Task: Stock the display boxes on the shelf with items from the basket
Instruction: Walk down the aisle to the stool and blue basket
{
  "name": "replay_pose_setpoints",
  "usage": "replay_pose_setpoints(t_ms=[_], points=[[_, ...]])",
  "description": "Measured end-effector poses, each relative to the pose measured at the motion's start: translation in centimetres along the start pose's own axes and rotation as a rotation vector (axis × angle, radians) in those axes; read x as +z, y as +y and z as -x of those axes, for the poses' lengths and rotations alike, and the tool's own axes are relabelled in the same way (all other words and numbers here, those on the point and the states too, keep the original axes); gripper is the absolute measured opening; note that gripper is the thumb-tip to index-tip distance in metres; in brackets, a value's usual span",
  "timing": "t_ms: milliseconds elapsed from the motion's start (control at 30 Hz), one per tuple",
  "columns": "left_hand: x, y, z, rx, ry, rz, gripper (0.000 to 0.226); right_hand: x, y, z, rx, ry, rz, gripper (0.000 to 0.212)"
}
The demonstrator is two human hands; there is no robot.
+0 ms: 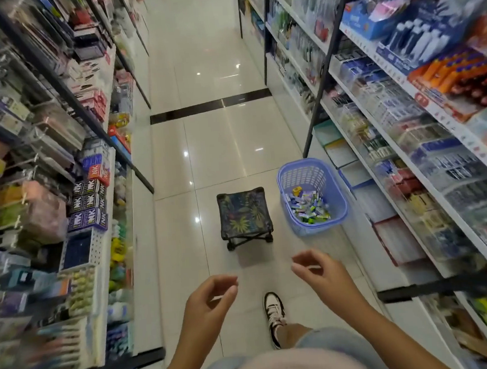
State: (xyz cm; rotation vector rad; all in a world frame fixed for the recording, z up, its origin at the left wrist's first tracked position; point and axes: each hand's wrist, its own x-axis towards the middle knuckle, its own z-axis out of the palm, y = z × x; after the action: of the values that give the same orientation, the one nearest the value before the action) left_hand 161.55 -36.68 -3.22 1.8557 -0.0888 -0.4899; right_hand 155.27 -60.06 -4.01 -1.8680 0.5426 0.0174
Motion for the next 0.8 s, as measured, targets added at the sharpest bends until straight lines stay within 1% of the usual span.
replay_pose_setpoints(t_ms=[100,200,300,400,500,700,800], points=[[-1.5,0.9,-5.0,-0.013,0.028,-0.014,0.015,0.3,-3.4,-6.4,-0.070,-0.012,-0.004,0.010],[-2.5,2.1,-10.2,-0.018,0.043,-0.032,0.016,0.4,-5.7,-11.6,-0.095,-0.042,-0.003,0.006],[-3.1,3.5,-15.6,-0.015,0.015,-0.043,0.017,0.6,-7.0,-15.9,-0.071,-0.045,0.006,0.006],[-3.7,5.0,-21.6,-0.003,-0.058,-0.070,0.016,0.9,-7.4,-19.9,-0.009,0.009,-0.003,0.006],[-4.4,7.0,-28.2,0.034,-0.181,-0.116,0.015,1.3,-7.2,-23.3,0.082,0.107,-0.033,0.007],[-3.3,12.8,-40.4,0.131,-0.580,-0.214,0.012,2.7,-7.1,-27.8,0.298,0.394,-0.183,0.012],[-1.5,15.3,-45.4,0.177,-0.729,-0.282,0.011,3.6,-7.4,-30.1,0.372,0.527,-0.257,0.009]])
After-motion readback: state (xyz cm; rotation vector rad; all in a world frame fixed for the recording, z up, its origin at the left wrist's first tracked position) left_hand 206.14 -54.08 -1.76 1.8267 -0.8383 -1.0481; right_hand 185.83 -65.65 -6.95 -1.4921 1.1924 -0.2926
